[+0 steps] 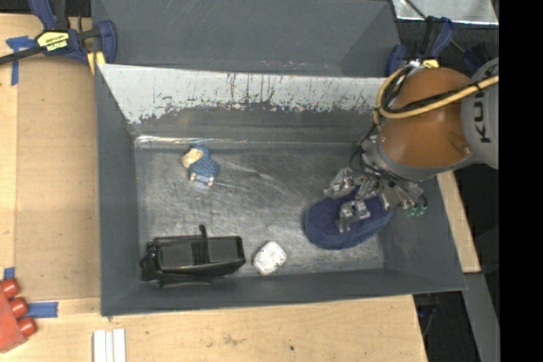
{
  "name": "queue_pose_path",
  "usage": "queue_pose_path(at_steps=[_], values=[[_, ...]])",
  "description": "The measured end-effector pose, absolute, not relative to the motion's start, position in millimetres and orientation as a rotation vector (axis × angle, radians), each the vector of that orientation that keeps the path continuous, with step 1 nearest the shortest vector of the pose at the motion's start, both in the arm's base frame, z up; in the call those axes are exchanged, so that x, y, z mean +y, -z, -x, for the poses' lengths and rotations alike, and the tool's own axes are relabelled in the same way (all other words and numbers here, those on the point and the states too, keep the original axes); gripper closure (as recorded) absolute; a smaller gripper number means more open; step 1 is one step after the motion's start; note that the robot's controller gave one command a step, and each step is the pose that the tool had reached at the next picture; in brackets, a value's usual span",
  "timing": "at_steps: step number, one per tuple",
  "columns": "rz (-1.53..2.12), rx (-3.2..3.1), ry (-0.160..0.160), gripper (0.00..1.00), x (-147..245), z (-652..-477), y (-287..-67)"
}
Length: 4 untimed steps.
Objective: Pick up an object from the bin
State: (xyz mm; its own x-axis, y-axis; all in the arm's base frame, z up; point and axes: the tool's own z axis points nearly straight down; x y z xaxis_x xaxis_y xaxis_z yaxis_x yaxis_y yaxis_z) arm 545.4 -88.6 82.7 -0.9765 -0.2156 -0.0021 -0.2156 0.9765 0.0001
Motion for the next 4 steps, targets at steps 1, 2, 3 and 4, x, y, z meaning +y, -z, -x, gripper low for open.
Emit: queue_pose_path(at_steps=[1,2,3,4], values=[[0.341,3.115,0.002,1.0,-88,-547.0,-104],[0.34,3.114,0.003,1.0,-89,-548.5,-112],[0.338,3.113,0.004,1.0,-89,-550.9,-172],[0.337,3.117,0.003,1.0,-89,-552.3,-183]])
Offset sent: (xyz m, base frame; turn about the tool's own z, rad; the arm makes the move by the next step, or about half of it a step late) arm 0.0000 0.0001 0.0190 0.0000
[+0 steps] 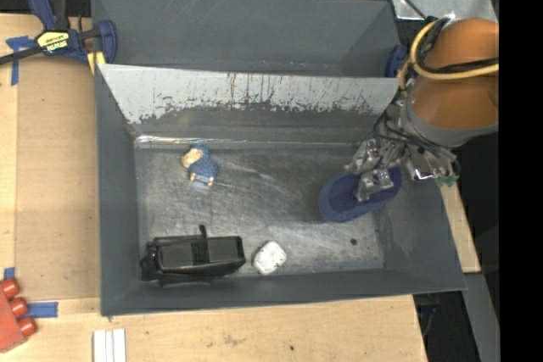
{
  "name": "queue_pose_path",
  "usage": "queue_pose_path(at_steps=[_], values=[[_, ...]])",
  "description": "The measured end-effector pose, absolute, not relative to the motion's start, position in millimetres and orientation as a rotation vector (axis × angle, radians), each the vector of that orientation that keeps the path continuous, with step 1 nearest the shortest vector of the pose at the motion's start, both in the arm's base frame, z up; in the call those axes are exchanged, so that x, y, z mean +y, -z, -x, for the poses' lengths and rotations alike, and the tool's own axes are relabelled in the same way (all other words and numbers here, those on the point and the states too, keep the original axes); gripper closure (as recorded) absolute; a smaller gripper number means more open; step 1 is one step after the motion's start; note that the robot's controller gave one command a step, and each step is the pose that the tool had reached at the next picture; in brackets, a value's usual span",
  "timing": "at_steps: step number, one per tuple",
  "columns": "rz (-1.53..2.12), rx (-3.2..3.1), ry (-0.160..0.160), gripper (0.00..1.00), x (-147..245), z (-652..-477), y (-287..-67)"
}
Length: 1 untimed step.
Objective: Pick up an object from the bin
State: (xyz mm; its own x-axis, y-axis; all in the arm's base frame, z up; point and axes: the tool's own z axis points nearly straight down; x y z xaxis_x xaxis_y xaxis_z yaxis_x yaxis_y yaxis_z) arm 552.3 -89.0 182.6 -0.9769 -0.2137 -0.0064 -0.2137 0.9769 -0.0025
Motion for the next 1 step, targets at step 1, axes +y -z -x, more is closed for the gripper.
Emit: queue_pose_path(at_steps=[1], values=[[0.335,3.116,0.003,1.0,-89.2,-553.6,-189.5]])
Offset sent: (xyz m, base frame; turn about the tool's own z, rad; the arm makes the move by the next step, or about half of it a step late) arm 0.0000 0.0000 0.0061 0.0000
